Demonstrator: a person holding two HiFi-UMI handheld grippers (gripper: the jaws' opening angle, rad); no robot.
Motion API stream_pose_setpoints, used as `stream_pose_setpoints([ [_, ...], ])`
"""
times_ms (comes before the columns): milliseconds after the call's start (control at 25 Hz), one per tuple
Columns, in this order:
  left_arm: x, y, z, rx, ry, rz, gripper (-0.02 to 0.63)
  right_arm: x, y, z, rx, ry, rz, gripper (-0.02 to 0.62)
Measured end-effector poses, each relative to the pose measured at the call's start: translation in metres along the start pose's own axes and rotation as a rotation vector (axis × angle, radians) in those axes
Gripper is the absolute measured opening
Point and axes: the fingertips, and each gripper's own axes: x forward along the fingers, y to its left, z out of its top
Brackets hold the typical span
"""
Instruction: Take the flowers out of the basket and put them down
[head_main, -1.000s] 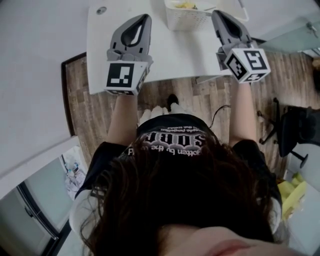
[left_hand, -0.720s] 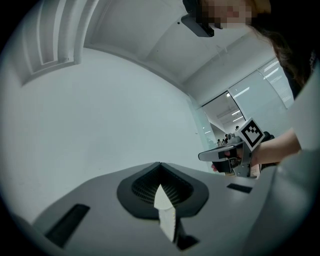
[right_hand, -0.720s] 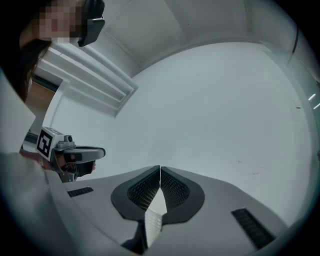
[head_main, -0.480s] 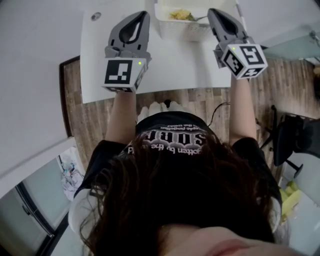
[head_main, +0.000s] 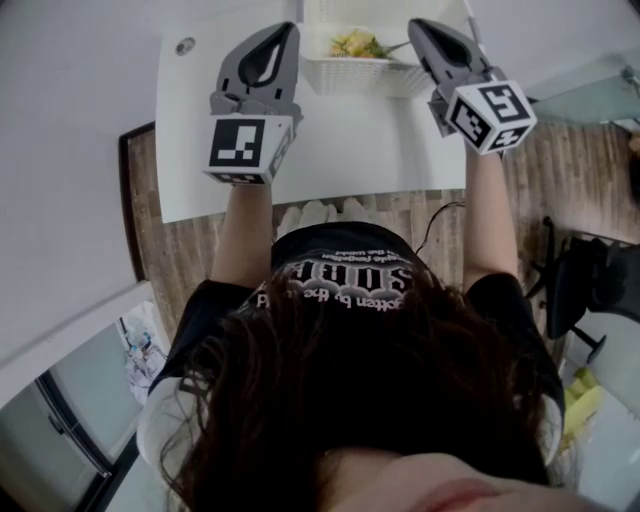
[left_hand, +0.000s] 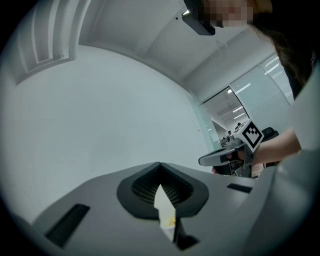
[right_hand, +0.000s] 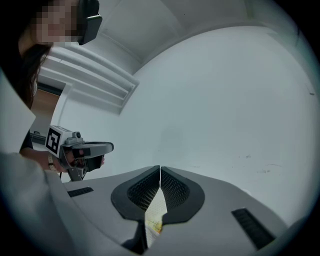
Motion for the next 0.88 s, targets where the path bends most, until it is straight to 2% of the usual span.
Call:
stream_pose_setpoints([
  [360,0.030,0.015,-0.011,-0.007,0.005,-0.028,0.000,0.020,-0.018,-0.013,-0.009,0.051,0.002,0.028],
  [720,0.056,0.023,-0.015,0.006,0.009,-0.083,0.000,0.048,-0.016,-0.024,-0.119,0.162,0.195,0.034],
  [760,0.058,0.025,-0.017,0.018,0.014,-0.085,0.000,0.052,-0.017,-0.026,-0.125,0.175,0.214,0.048],
  [840,0.061,0.028,-0.020,0.021,0.021,-0.089,0.000,0.059,-0.017,-0.033,-0.130,0.207,0.254,0.129],
  [880,0.063,0.029,-0.022,0.020,0.024,-0.091,0.000,0.062,-0.018,-0.037,-0.133,0.227,0.273,0.146],
])
